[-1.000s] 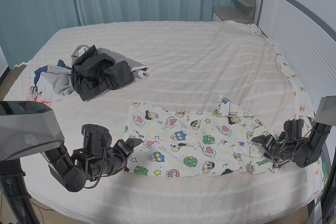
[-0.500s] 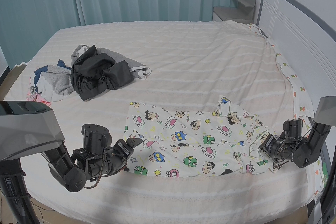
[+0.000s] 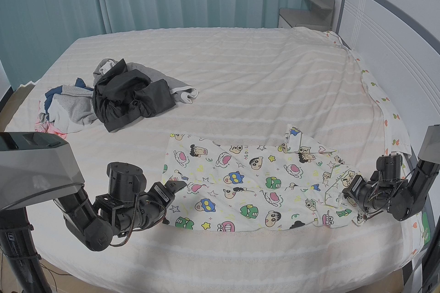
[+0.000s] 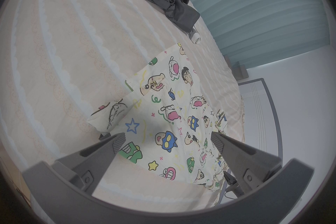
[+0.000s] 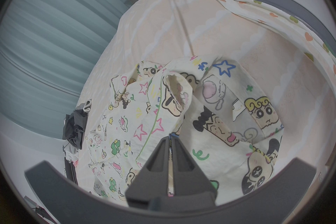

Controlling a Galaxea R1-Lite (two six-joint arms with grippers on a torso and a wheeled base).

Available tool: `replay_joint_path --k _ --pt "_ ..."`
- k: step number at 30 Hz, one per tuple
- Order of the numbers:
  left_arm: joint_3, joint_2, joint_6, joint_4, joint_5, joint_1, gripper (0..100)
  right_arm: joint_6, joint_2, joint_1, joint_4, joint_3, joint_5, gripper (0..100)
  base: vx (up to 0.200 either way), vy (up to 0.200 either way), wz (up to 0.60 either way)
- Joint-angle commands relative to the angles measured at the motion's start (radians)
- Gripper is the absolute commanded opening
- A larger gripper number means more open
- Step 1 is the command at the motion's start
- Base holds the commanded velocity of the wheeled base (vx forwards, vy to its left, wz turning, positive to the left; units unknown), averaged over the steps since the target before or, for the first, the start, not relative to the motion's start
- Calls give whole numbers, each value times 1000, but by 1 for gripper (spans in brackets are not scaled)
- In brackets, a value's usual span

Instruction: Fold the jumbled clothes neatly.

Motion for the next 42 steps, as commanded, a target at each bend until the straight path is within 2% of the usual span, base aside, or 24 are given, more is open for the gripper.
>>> replay_joint_path --k 1,16,24,32,42 --pt "1 1 1 0 0 0 100 0 5 -3 -4 1 0 0 0 0 0" --pt "1 1 1 0 2 0 100 1 -125 8 -2 107 2 0 0 0 0" --pt "-1 0 1 -1 2 0 100 3 -203 64 -4 192 0 0 0 0 0" --pt "1 -2 1 -1 3 0 100 49 -222 146 -5 265 -79 0 0 0 0" --pt "1 -2 2 -1 3 0 100 61 -222 161 -14 287 -90 0 0 0 0"
